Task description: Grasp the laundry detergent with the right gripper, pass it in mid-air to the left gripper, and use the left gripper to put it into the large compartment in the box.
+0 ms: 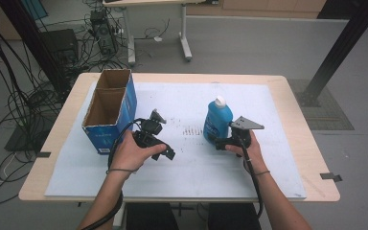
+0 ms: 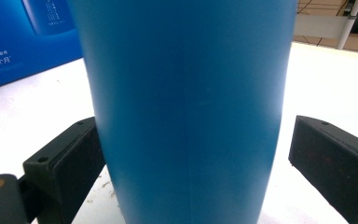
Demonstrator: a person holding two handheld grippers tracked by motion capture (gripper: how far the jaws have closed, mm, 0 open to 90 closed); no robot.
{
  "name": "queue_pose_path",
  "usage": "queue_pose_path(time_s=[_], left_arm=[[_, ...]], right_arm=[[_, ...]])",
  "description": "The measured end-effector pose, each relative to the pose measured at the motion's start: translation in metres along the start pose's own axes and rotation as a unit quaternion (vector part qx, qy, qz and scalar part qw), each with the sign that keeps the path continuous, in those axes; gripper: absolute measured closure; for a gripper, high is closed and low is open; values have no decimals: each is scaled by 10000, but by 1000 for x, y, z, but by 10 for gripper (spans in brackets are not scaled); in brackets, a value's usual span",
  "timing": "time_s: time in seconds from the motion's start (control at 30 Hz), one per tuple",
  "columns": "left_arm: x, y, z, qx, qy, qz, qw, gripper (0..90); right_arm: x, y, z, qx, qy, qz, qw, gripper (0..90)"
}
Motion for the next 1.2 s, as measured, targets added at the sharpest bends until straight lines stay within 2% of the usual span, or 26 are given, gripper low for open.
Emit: queue_pose_path(time_s=[0.37,0.6,1.0,1.2], left_arm=[[-1,0,0,2,-3,1,10000,92],[-1,0,-1,9,-2,-5,10000,92],[1,-1,1,19,-2,-11,10000,92],[1,-1,0,13,-17,-14,10000,92]], right_arm=[[-2,3,0,0,7,33,10000,94],[-3,5,-1,-17,67,11,10000,194],[-2,7,-2,-20,91,-42,9999,275],[-2,8,-2,-5,82,-30,10000,347]])
Point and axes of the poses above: each handheld gripper's, and its own axes: y roughly forward along the jaws, z roughly out of its top, x roughly to its right, the point moved 6 cm from there along y, roughly forward along the jaws, and after that the axes turned 15 degrees about z, right-handed, at the moved point
